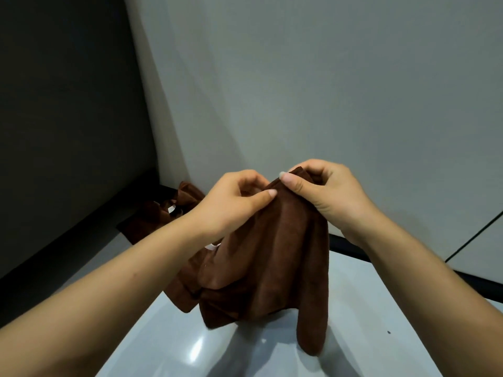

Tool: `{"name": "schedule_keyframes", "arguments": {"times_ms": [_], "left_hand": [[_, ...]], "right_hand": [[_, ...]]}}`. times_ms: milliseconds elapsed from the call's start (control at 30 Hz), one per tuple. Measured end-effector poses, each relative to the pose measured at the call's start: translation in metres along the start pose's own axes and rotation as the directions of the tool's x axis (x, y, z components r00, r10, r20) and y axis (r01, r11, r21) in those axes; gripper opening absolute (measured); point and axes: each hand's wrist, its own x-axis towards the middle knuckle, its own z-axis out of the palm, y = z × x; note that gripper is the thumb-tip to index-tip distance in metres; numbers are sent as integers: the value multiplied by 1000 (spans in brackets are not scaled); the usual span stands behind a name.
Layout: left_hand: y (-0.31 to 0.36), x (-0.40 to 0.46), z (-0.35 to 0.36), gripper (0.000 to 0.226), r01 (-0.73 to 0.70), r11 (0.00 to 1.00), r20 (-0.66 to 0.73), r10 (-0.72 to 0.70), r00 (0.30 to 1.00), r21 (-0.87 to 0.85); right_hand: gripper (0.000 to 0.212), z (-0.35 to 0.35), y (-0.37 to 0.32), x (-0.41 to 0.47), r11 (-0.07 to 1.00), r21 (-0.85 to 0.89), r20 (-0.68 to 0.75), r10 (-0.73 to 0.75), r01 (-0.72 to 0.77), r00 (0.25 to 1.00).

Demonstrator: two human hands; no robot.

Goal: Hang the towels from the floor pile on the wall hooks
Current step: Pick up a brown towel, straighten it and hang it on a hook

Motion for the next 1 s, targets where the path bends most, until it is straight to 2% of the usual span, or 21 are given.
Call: {"name": "schedule_keyframes", "arguments": {"times_ms": [67,167,267,400,600,733,833,900,1000], "left_hand": [[-1,2,-1,9,-27,1000,-64,27,998,5],[-1,6,-2,13,-56,998,-158,56,986,3],[2,8,-4,15,-72,997,-206,70,976,-5],[6,9,-8,18,-94,995,-255,80,964,-44],[7,8,-22,16,-119,991,-355,91,931,-58],[6,7,-27,15,-109,993,-381,83,921,-50],[5,7,-33,13,-98,994,-404,73,912,-40],[2,8,-38,12,-71,996,-416,42,909,-54],[-9,10,-46,12,12,999,-414,-25,910,-34]], "right_hand": [[7,0,3,-2,999,40,26,12,-13,1000],[18,-1,12,-6,994,72,68,75,-80,995],[17,-4,22,-9,989,12,85,149,-150,985],[5,-7,48,-6,970,-133,34,212,-206,977],[12,-5,85,-9,917,-319,-50,235,-239,971],[15,6,99,-10,911,-295,-123,262,-287,957],[19,7,91,-3,940,-243,-294,164,-240,942],[17,3,79,0,939,-300,-387,39,-166,921],[9,-5,65,0,886,-462,-356,-148,-37,923]]}}
